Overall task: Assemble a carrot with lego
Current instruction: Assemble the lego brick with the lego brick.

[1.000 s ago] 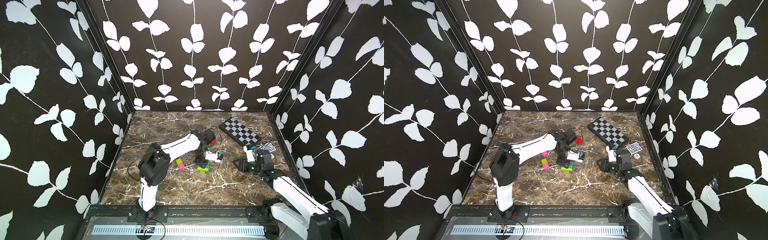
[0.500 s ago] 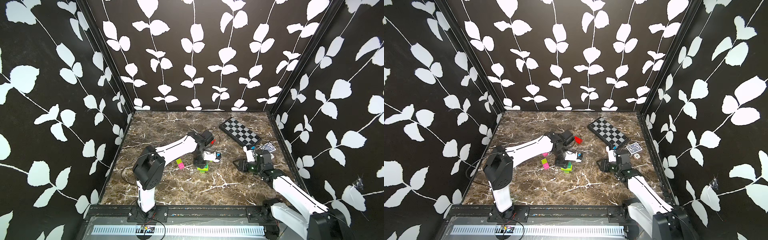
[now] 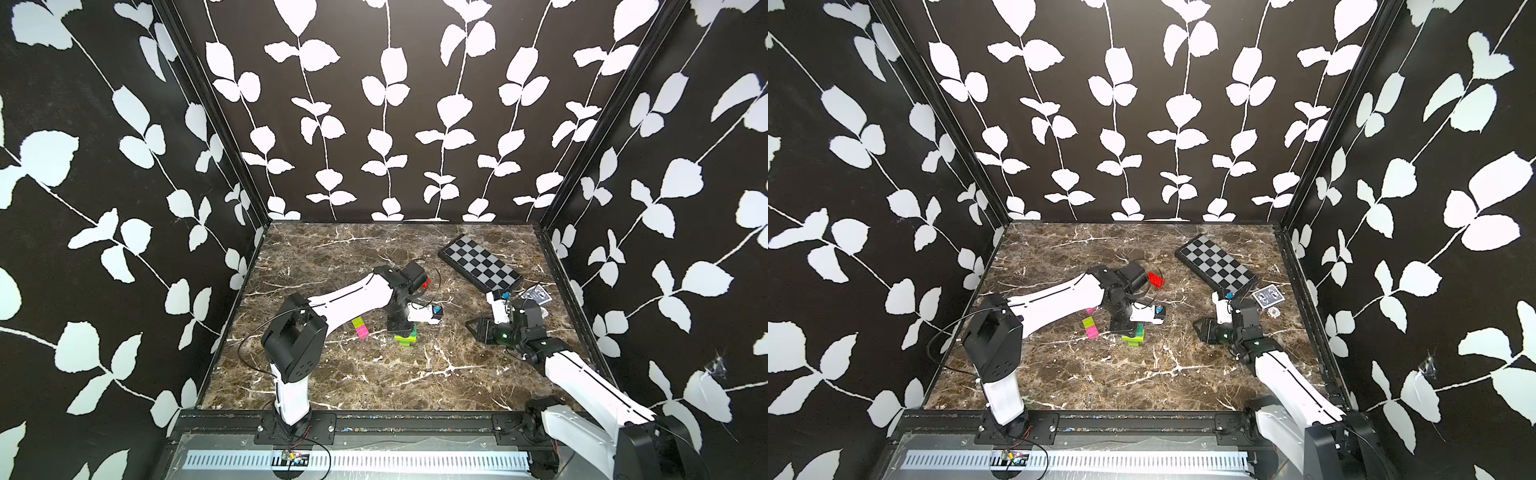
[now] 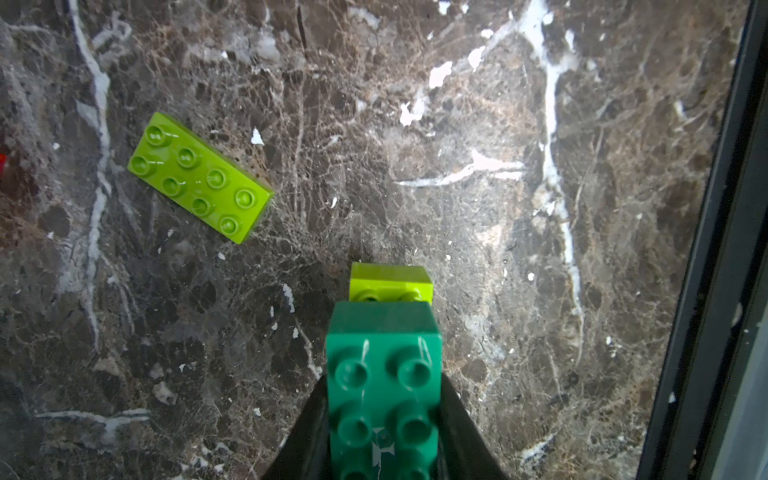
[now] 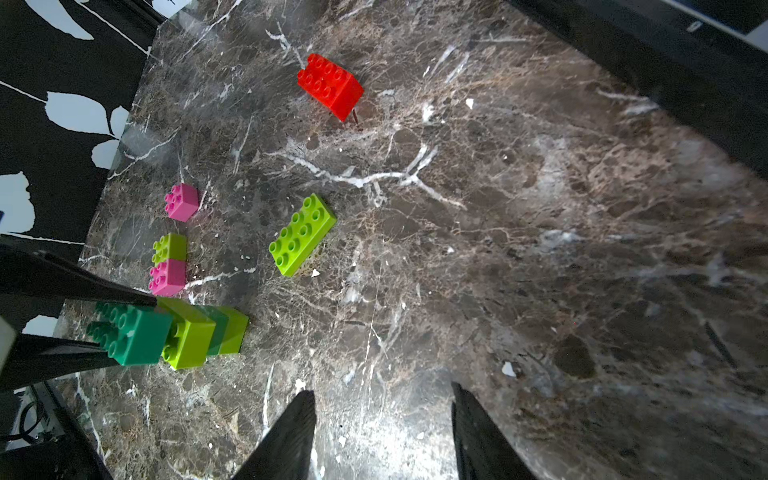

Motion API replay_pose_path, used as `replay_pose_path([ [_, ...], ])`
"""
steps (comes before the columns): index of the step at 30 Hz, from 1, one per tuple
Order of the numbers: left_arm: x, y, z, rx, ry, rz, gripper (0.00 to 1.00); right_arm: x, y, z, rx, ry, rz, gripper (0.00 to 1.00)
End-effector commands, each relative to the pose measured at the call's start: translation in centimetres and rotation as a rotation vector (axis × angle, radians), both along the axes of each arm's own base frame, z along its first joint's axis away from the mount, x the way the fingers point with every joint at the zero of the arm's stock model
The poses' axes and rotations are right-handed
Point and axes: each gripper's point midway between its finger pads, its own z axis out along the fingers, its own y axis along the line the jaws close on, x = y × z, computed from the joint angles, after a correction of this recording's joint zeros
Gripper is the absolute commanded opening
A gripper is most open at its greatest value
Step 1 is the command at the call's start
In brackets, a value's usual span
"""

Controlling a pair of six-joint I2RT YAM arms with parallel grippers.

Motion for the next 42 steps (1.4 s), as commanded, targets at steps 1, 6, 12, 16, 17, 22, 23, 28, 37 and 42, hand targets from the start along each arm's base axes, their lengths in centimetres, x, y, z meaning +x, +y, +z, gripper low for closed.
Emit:
replay_pose_path([
  [1, -0.8, 0.1, -0.4, 0.008, 0.032, -0.024, 0.20, 0.5, 0.2, 0.9, 0.010, -0.039, 0.001, 0.53],
  [6, -1.1, 0.3, -0.4, 0.010, 0.036, -0.035, 0.20, 0.5, 0.3, 0.9, 0.010, -0.038, 0.002, 0.53],
  [12, -1.1, 0.5, -1.0, 0.029, 0.044, -0.040, 0.20, 0.6, 0.3, 0.9, 0.010, -0.038, 0.002, 0.53],
  [16, -1.3, 0.8, -1.4, 0.051, 0.051, -0.042, 0.20, 0.5, 0.2, 0.7, 0.008, -0.036, 0.000, 0.53],
  [17, -1.4, 0.9, -1.5, 0.050, 0.054, -0.043, 0.20, 0.5, 0.2, 0.7, 0.007, -0.036, 0.000, 0.53],
  [22, -1.4, 1.1, -2.0, 0.070, 0.057, -0.051, 0.20, 0.5, 0.2, 0.8, 0.009, -0.039, 0.001, 0.53],
  [23, -1.5, 1.1, -2.1, 0.073, 0.061, -0.051, 0.20, 0.5, 0.2, 0.8, 0.009, -0.037, 0.001, 0.53],
  [28, -1.5, 1.6, -2.4, 0.099, 0.049, -0.074, 0.19, 0.5, 0.2, 0.7, 0.008, -0.035, 0.000, 0.53],
  [37, -1.5, 1.1, -1.6, 0.101, 0.024, -0.069, 0.20, 0.5, 0.3, 0.7, 0.012, -0.030, 0.000, 0.53],
  [42, -1.3, 0.6, -0.6, 0.065, 0.008, -0.070, 0.20, 0.6, 0.3, 0.7, 0.013, -0.031, 0.000, 0.53],
])
